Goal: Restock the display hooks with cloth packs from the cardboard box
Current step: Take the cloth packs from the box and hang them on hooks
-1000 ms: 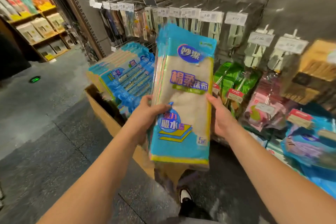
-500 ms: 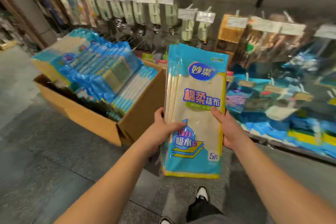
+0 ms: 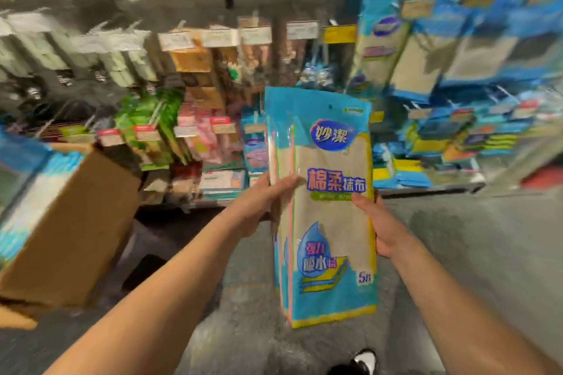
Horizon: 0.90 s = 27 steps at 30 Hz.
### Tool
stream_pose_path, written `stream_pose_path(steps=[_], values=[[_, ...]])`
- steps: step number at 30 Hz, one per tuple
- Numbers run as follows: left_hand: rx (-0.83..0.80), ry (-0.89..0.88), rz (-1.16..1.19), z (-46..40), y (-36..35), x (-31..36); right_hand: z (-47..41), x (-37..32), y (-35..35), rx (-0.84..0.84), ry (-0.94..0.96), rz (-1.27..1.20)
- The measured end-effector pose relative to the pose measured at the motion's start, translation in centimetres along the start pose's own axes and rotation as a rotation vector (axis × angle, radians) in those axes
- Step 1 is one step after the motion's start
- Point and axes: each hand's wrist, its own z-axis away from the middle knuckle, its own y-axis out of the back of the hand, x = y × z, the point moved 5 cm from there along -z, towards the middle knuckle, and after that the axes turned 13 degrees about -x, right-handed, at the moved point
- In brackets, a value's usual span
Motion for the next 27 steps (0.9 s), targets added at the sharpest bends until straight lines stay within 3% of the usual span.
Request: stream_pose_path(steps=[7, 12, 18, 27], values=[[-0.058, 0.106, 0.136, -13.4, -13.9, 1.3, 5.4, -9.2, 15.6, 0.099, 0.037, 0.006], [-0.122, 0.087, 0.192, -19.0, -19.2, 3.1, 6.6, -14.5, 21.9, 0.079, 0.041, 0.096], [-0.167, 0.030, 0.159, -24.6, -21.6, 4.3, 1.9, -25.1, 27.3, 0.223, 0.271, 0.163], [-0.118, 0.006, 0.076, -34.2, -19.6, 6.6, -8.3, -31.6, 32.2, 0.317, 0.286, -0.007]])
